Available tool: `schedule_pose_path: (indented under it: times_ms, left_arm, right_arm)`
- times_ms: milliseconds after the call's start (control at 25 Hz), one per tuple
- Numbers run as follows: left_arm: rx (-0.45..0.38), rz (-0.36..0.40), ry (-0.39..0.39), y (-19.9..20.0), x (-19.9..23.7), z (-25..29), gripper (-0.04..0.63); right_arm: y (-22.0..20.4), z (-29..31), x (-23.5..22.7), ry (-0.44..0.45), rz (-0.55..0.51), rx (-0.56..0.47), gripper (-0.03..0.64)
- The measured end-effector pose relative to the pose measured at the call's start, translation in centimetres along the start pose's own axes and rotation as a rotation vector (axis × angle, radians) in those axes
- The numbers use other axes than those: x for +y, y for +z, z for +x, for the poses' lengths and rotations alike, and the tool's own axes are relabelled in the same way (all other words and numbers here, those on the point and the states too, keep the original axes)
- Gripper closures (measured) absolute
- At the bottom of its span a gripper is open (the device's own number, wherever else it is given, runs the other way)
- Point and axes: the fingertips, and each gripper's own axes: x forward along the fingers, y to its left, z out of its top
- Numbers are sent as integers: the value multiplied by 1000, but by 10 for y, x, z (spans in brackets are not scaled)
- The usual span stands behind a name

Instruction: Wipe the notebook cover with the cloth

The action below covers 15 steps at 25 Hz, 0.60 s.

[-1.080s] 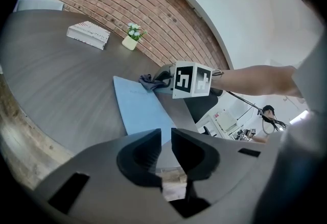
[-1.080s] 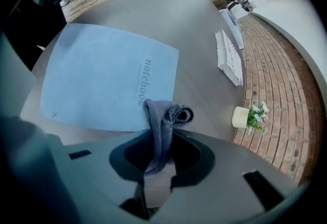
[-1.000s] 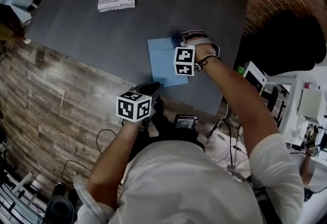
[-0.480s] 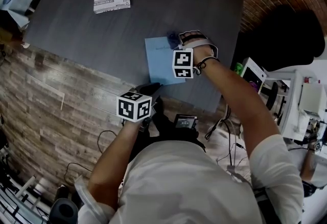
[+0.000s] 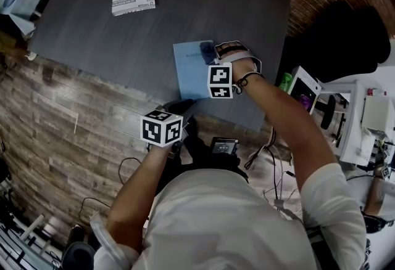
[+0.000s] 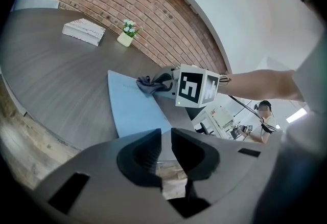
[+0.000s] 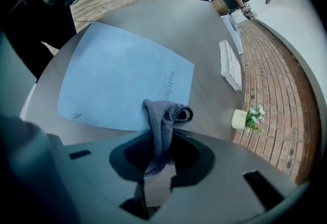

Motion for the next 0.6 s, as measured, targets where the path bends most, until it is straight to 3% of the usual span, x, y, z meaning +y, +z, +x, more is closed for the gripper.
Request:
schedule_pose_path:
  times_ms: [600]
  left_arm:
    - [4, 26, -14, -16, -18, -9, 528]
  right_arm:
    - [10, -28, 46, 34, -4, -12, 528]
